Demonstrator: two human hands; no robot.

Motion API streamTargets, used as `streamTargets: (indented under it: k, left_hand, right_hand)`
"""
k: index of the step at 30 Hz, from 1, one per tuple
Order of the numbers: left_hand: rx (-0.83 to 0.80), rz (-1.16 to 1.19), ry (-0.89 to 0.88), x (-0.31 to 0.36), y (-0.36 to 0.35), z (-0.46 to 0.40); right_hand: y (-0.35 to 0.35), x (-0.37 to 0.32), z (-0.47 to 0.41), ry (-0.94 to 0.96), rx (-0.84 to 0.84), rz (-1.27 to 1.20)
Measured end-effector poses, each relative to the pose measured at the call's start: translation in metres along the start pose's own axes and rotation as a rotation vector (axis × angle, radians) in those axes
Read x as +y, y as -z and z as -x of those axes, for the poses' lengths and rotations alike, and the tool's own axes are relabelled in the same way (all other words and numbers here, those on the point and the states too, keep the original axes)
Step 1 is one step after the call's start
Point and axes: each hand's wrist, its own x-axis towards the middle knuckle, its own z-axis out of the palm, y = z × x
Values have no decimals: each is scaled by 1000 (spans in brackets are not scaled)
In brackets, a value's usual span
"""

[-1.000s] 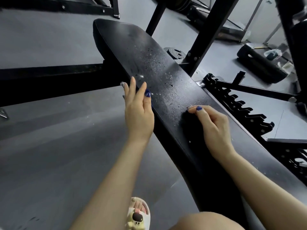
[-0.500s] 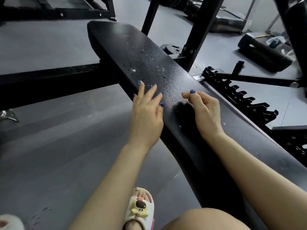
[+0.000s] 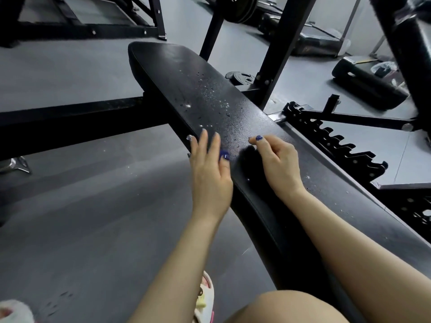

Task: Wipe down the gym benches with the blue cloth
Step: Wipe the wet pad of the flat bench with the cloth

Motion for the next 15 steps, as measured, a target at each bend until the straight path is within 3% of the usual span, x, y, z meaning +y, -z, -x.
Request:
streamTargets:
  k: [7,15]
  left_hand:
    - [221,210,215,5,-9,22]
    - [227,248,254,-26,0,-44]
  right_hand:
    - [-2,1,-22,219,-274,293]
    - [-33,-2,-60,278,-310,343]
